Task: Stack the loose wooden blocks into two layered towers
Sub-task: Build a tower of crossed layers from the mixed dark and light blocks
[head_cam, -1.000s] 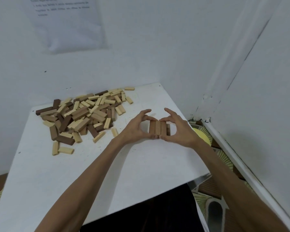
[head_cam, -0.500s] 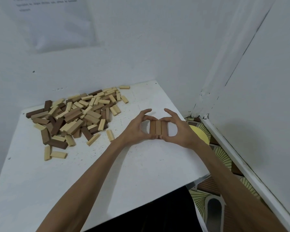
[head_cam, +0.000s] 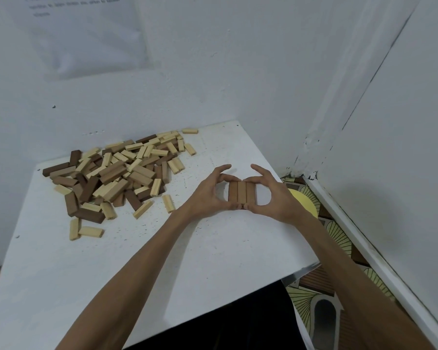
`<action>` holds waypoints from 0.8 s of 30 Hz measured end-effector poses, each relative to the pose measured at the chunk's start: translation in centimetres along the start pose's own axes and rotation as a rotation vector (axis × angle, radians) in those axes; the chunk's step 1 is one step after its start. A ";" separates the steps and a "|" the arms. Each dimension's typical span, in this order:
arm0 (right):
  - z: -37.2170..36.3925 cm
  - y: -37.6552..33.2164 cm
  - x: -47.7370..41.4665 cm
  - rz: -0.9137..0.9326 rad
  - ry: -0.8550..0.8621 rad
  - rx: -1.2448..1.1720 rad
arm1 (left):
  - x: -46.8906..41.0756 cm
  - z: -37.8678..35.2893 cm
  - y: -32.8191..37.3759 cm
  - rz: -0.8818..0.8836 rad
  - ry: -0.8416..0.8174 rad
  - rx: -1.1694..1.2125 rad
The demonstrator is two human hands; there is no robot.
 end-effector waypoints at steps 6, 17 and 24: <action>0.0 0.1 0.3 -0.026 -0.028 -0.037 | 0.4 0.8 -0.3 0.015 -0.062 -0.035; 0.2 1.1 0.4 -0.064 -0.018 -0.026 | 0.6 1.1 -0.9 0.014 -0.038 -0.073; 0.2 1.1 0.4 -0.070 0.000 -0.030 | 0.6 0.9 -1.0 -0.004 -0.016 -0.077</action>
Point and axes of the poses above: each hand's wrist, its own x-axis away from the middle knuckle, its own z-axis out of the back of the hand, y = z × x, the point moved 4 cm from there along -x, towards the middle knuckle, and after that the axes turned 8 degrees about -y, right-handed, at the moved point
